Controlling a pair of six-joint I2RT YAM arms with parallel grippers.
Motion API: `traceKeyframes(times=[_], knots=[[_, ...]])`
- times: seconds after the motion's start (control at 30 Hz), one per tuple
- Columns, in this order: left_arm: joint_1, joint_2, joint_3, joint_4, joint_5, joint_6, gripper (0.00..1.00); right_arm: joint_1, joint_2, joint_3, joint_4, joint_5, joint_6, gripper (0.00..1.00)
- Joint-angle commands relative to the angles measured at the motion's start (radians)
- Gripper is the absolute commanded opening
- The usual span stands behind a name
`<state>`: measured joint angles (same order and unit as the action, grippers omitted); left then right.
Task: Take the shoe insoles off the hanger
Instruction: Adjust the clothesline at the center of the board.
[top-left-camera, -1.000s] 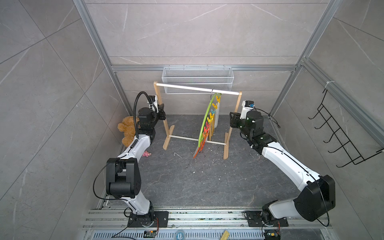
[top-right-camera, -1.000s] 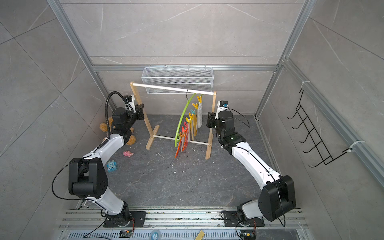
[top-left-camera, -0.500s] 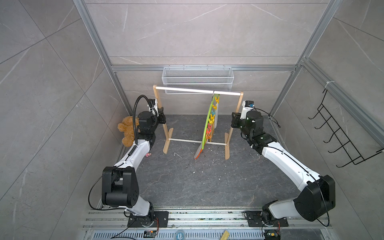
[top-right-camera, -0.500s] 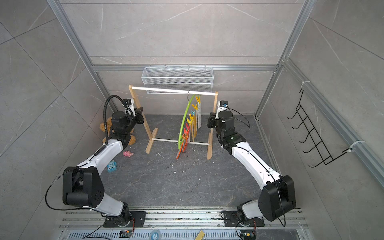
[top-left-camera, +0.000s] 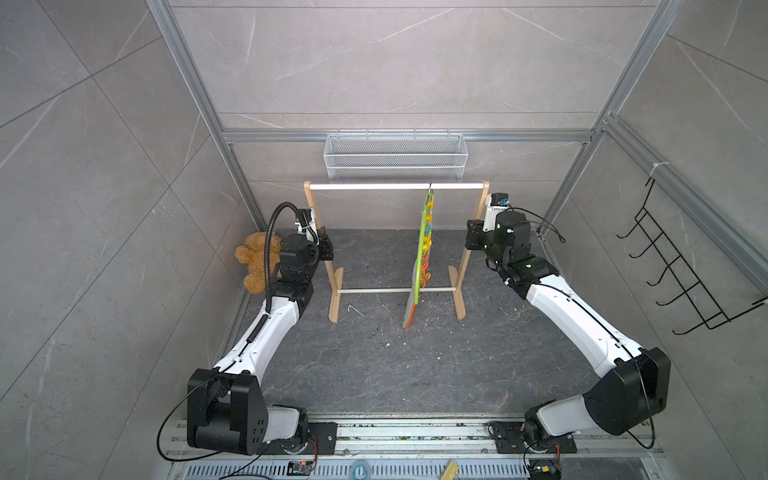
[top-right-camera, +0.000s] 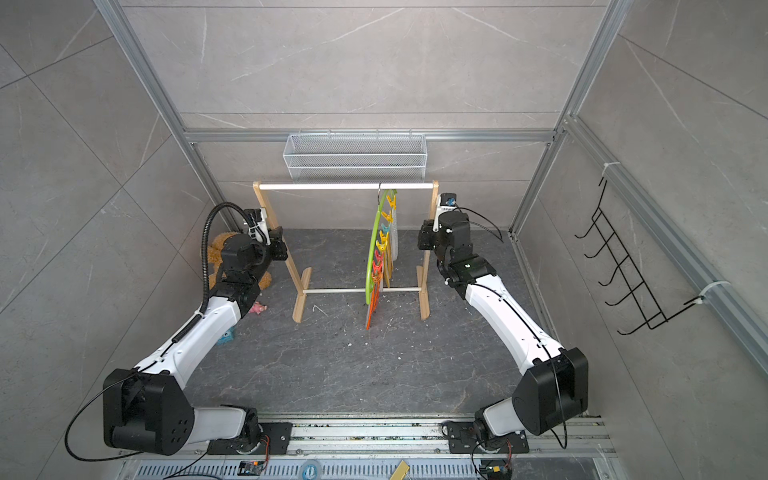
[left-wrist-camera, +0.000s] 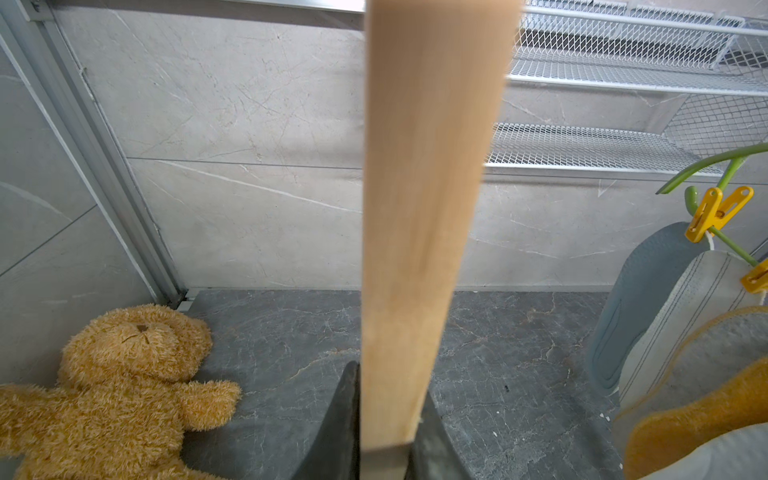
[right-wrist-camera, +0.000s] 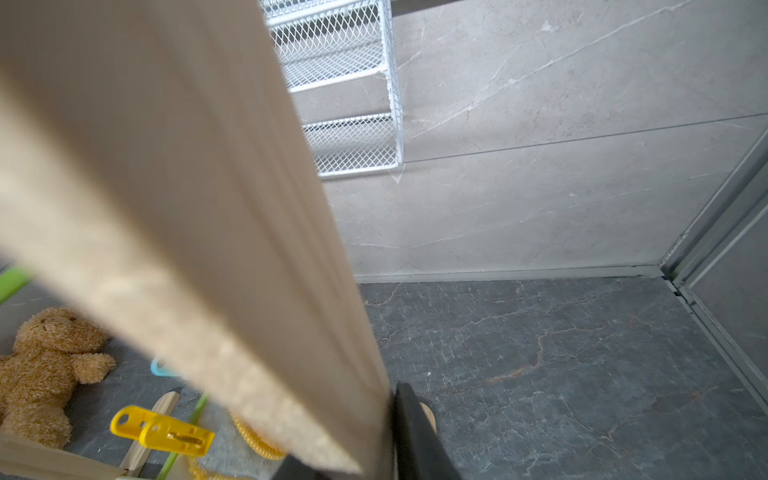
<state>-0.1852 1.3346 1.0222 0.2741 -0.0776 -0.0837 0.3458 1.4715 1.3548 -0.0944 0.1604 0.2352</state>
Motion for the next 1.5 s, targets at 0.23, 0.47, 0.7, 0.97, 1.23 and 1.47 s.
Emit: traceKeyframes(times=[0.23,0.47,0.7,0.97,1.23,1.47], knots=[[-0.09,-0.096,-0.028,0.051,-0.024,-0.134,0.0,-0.059,0.048,0.073,-0.01,-0.066,0.003,0.26],[-0.115,-0.123,-0.027,0.029,-0.074,-0.143,0.0,-0.074,0.105,0.137,-0.03,-0.093,0.004,0.26],[-0.119,-0.127,-0.044,0.002,-0.09,-0.158,0.0,-0.074,0.14,0.158,-0.039,-0.099,0.006,0.33],[-0.119,-0.129,-0.074,0.013,-0.112,-0.142,0.32,-0.075,0.103,0.094,-0.017,-0.094,0.01,0.69],[-0.119,-0.16,-0.104,0.01,-0.108,-0.122,1.0,-0.074,0.002,-0.016,0.027,-0.112,0.008,0.89],[-0.119,-0.235,-0.169,-0.011,-0.097,-0.121,1.0,-0.074,-0.131,-0.137,0.033,-0.114,0.028,1.0]])
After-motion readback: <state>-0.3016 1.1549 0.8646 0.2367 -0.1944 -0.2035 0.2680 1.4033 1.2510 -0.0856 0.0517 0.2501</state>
